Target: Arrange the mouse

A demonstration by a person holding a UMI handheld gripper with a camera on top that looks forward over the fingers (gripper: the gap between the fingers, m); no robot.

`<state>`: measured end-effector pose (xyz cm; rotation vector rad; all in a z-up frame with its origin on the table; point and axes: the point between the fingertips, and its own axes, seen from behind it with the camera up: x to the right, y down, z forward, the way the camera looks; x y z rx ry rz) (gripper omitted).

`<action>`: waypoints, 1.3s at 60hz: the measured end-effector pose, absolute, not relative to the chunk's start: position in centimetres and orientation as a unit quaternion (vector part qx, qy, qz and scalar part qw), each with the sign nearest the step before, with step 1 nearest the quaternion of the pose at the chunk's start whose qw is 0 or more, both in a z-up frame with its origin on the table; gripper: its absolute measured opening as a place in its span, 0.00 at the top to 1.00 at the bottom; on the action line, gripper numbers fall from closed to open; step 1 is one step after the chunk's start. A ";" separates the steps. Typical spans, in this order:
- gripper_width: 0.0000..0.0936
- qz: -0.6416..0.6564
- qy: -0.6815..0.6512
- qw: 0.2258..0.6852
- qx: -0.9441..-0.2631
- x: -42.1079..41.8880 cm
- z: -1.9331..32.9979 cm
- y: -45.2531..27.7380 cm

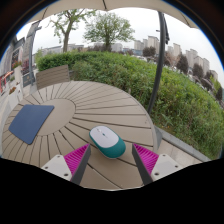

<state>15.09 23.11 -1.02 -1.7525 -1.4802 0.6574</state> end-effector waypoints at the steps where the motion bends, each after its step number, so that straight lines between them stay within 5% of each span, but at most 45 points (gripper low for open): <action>1: 0.09 0.254 -0.576 0.369 -0.684 14.8 -1.1 23.3; 35: 0.10 0.248 -0.546 0.353 -0.719 10.9 -1.6 25.6; 37: 0.21 0.252 -0.548 0.345 -0.719 11.0 -1.7 25.0; 39: 0.52 0.255 -0.557 0.339 -0.713 10.9 -1.6 24.6; 48: 0.55 0.260 -0.571 0.328 -0.706 10.7 -0.8 23.6; 66: 0.55 0.362 -0.604 0.328 -0.629 4.3 12.9 9.2; 78: 0.55 0.368 -0.625 0.283 -0.628 0.5 9.6 -4.5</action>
